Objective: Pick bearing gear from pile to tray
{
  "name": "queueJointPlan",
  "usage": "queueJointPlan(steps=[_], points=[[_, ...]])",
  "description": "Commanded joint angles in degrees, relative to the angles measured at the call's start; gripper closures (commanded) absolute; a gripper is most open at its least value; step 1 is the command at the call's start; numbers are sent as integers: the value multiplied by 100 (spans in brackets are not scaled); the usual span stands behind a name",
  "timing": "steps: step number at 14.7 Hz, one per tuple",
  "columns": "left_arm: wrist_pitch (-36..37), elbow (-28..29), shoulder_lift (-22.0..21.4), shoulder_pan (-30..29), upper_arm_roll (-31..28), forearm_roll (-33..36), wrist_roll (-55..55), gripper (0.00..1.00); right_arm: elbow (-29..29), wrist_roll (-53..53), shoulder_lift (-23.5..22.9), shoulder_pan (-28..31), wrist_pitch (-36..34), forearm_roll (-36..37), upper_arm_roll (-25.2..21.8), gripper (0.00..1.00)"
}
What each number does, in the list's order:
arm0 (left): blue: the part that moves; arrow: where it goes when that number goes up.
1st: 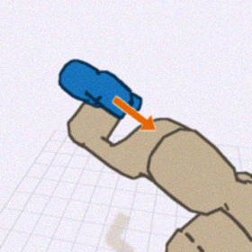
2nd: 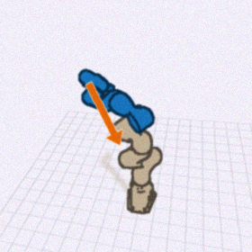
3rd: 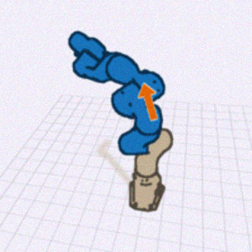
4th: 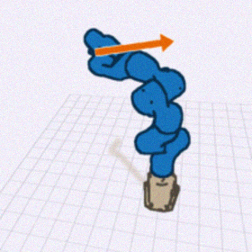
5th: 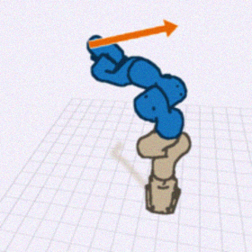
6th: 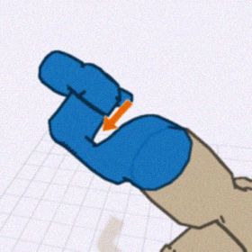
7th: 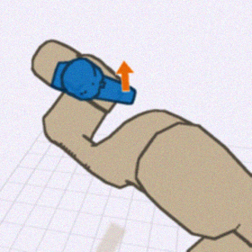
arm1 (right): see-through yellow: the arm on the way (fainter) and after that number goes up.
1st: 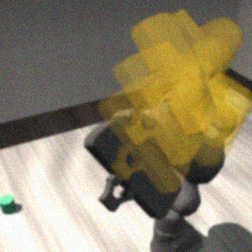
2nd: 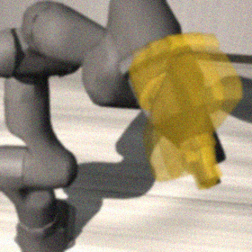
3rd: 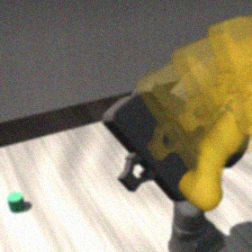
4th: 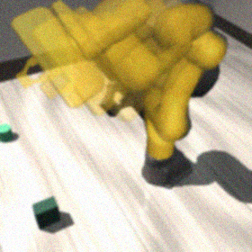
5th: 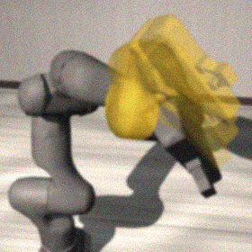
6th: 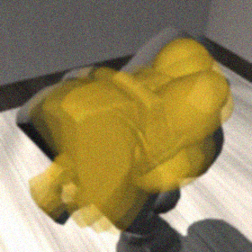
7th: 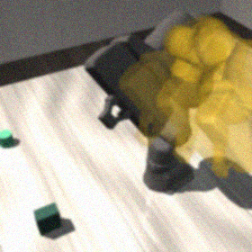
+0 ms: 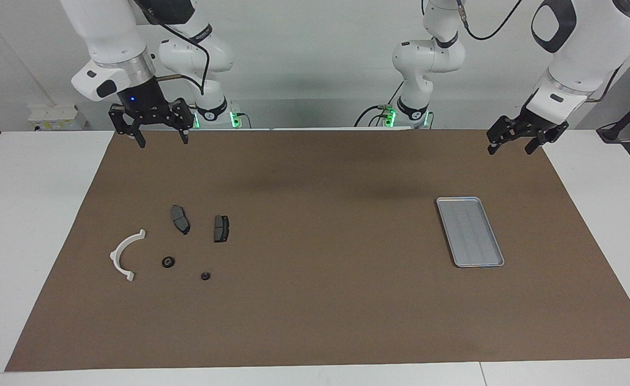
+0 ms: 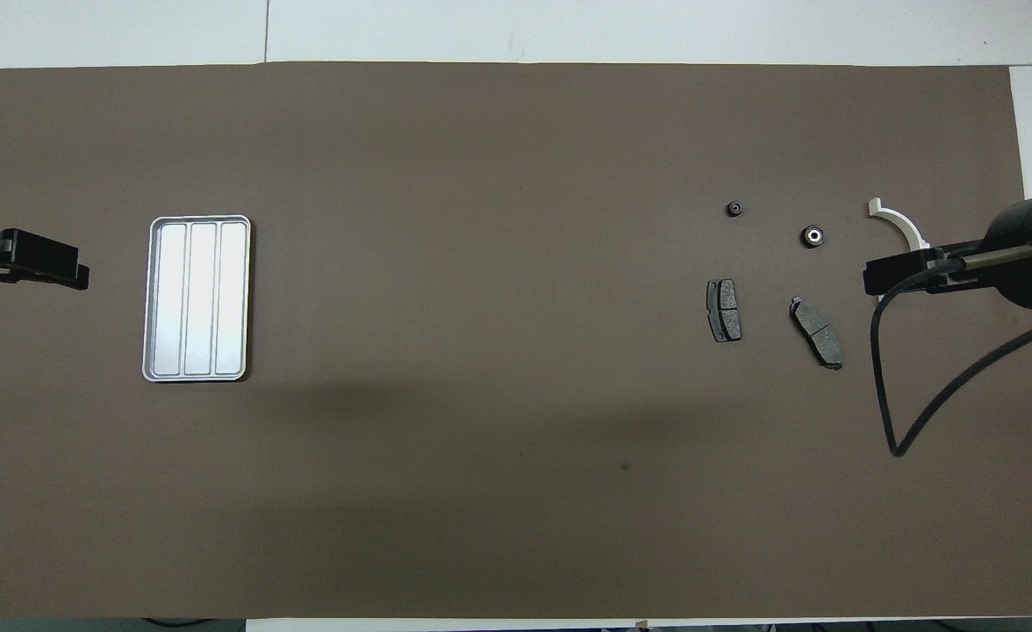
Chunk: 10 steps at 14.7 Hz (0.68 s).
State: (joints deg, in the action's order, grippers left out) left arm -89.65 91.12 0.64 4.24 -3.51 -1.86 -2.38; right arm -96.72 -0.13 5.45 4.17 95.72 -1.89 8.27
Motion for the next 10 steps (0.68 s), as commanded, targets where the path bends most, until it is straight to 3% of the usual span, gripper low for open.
queueJointPlan(steps=[1,10], points=[[88,11,-73,68,-62,-34,-34,0,-49,92,52,119,280,-163,43,0],[88,11,-64,68,-62,-42,-34,0,-75,110,70,84,184,-163,34,0]])
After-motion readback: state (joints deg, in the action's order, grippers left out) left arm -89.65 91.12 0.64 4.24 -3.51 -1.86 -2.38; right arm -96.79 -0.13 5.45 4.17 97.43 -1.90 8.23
